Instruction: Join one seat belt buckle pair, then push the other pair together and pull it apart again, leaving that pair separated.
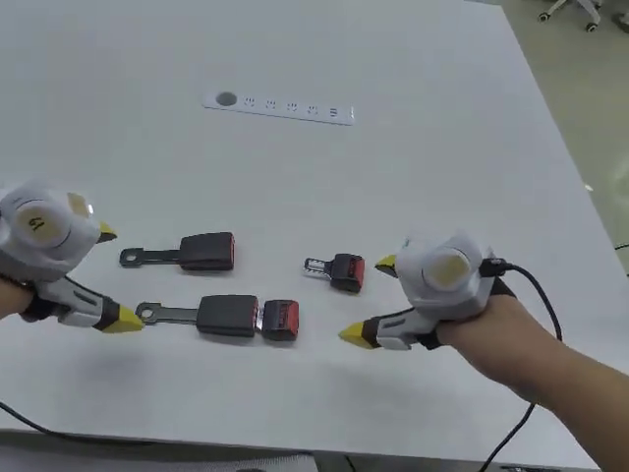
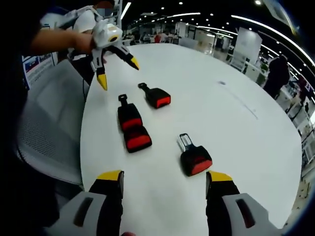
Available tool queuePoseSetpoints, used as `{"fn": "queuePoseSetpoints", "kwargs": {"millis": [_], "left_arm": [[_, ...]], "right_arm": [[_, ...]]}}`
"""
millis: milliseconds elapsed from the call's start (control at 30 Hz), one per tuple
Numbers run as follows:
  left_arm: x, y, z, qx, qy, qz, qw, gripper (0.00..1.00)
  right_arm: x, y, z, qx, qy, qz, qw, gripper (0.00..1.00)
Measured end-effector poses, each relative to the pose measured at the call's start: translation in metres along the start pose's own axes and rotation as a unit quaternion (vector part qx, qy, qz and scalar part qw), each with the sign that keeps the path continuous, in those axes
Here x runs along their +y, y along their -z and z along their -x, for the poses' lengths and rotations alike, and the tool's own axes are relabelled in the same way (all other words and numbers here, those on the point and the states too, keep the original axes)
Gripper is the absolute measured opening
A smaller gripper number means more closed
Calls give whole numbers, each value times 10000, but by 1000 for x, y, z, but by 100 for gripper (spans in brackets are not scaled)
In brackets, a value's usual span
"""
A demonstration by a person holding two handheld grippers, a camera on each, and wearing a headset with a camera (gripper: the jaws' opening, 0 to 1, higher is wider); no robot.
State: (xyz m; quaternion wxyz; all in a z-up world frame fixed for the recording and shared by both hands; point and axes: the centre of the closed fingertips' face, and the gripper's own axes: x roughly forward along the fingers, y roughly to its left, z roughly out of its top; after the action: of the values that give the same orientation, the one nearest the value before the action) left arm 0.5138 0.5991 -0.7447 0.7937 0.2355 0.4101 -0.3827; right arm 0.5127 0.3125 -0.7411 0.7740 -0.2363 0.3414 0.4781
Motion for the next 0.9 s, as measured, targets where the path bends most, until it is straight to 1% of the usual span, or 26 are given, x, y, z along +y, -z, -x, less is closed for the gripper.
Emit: {"fn": "queuePoseSetpoints", "kwargs": {"millis": [33, 100, 133, 233, 267, 367, 400, 500, 567, 667, 700, 733, 767, 800, 900], "left_arm": [[-1, 2, 4, -64, -23, 115, 9999, 86], [-4, 5, 11, -109, -25, 227, 9997, 88], [-5, 5, 13, -122, -49, 266, 9996, 88], [-4, 14, 20, -190, -131, 334, 9992, 92], [-4, 15, 21, -195, -133, 348, 9991, 93], [-3, 25, 24, -210, -139, 436, 9987, 97], [-6, 21, 23, -214, -158, 450, 9986, 98], [-8, 28, 28, -317, -192, 634, 9973, 100], [-10, 31, 30, -374, -216, 682, 9967, 100], [-11, 35, 32, -496, -274, 765, 9955, 100], [-12, 36, 33, -548, -293, 837, 9946, 100], [-14, 34, 33, -646, -296, 903, 9934, 100], [-15, 34, 33, -686, -284, 984, 9924, 100], [-17, 38, 34, -720, -250, 1172, 9902, 100], [-22, 42, 37, -751, -217, 1250, 9891, 100]], "right_arm": [[2, 1, 2, -12, 14, -13, 10000, 68], [5, 3, 5, -38, 46, -45, 10000, 70], [6, 4, 8, -83, 83, -112, 9999, 71], [10, 3, 14, -182, 155, -272, 9993, 77], [12, 3, 17, -219, 174, -321, 9991, 77], [17, 3, 20, -270, 206, -368, 9987, 79], [20, 3, 21, -289, 209, -380, 9986, 80], [27, 5, 24, -359, 222, -459, 9981, 82], [32, 4, 27, -430, 253, -462, 9977, 84], [31, 5, 30, -518, 318, -550, 9966, 89], [30, 5, 30, -546, 349, -577, 9962, 91], [28, 5, 31, -578, 395, -620, 9956, 93], [27, 4, 34, -627, 447, -628, 9951, 94], [26, 2, 35, -693, 472, -616, 9946, 96], [24, -2, 36, -760, 469, -642, 9939, 97]]}}
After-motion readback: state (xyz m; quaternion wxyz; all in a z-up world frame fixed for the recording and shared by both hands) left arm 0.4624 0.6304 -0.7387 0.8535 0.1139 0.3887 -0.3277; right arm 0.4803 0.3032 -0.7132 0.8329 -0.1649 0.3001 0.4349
